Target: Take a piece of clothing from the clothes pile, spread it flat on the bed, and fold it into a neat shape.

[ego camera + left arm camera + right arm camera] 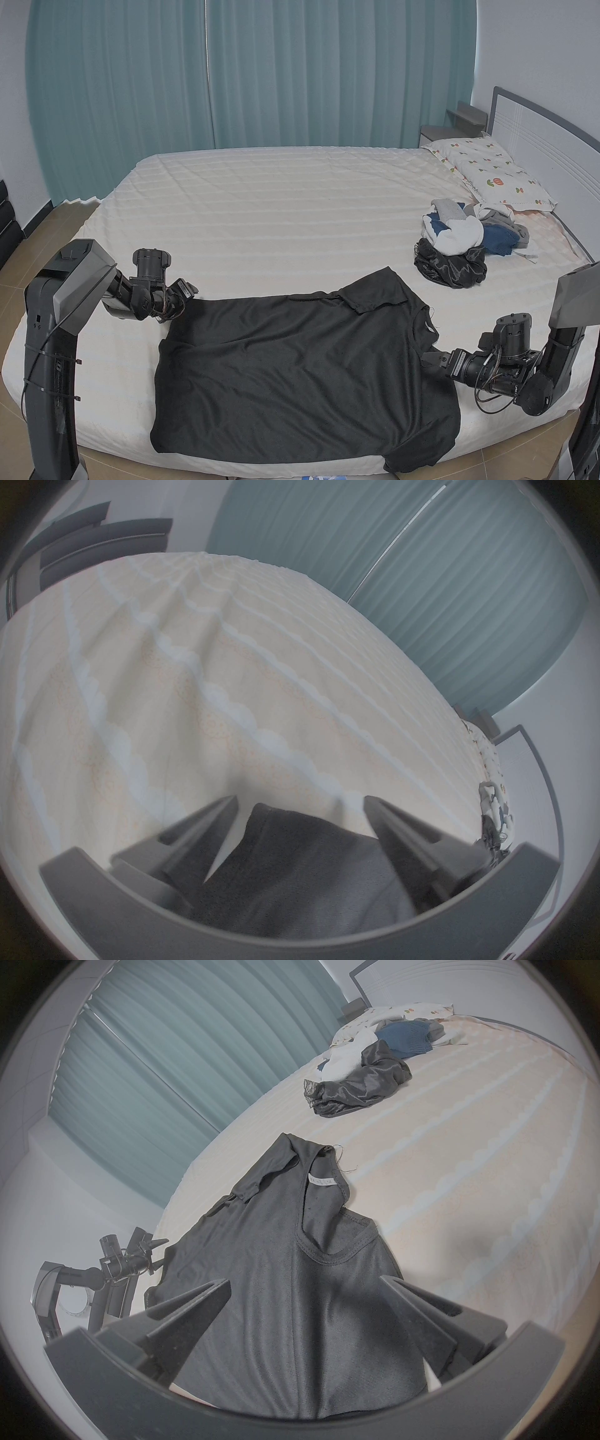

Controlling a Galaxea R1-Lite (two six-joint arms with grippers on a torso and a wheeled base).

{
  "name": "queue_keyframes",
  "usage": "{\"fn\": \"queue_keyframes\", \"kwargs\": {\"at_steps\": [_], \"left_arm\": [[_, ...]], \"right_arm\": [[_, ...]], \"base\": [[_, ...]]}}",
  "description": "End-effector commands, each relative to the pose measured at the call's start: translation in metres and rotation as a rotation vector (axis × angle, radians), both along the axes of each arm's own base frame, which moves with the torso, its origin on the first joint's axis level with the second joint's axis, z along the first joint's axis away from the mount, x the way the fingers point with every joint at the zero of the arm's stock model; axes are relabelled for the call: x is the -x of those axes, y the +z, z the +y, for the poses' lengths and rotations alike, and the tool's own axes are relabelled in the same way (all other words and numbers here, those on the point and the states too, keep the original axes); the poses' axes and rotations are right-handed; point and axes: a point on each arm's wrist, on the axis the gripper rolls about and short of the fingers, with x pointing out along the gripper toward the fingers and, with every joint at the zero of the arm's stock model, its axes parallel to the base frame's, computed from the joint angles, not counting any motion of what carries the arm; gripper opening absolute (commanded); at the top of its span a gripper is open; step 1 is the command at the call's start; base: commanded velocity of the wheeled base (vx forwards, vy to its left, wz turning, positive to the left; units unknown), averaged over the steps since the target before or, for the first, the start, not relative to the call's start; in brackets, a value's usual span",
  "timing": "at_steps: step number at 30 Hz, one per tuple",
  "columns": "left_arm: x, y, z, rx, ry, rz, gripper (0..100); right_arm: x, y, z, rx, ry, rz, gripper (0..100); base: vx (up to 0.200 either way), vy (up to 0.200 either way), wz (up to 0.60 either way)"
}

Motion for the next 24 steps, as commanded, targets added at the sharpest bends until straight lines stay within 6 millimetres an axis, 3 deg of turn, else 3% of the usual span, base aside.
{"fn": "queue_keyframes", "kwargs": {"at_steps": [1,13,24], "left_arm": [[-0.001,-0.004,0.000,-0.008,-0.001,0.000,0],[-0.012,0.007,0.009,-0.043,0.081,-0.112,0],[-0.023,-0.005,0.017,-0.057,0.112,-0.227,0]], "right_arm": [[0.000,-0.003,0.001,0.002,0.003,0.011,100],[-0.002,-0.003,-0.001,-0.002,-0.003,0.009,100],[-0.004,-0.004,0.000,-0.004,0.000,0.003,100]], "base": [[0.000,0.000,0.00],[0.000,0.000,0.00],[0.000,0.000,0.00]]}}
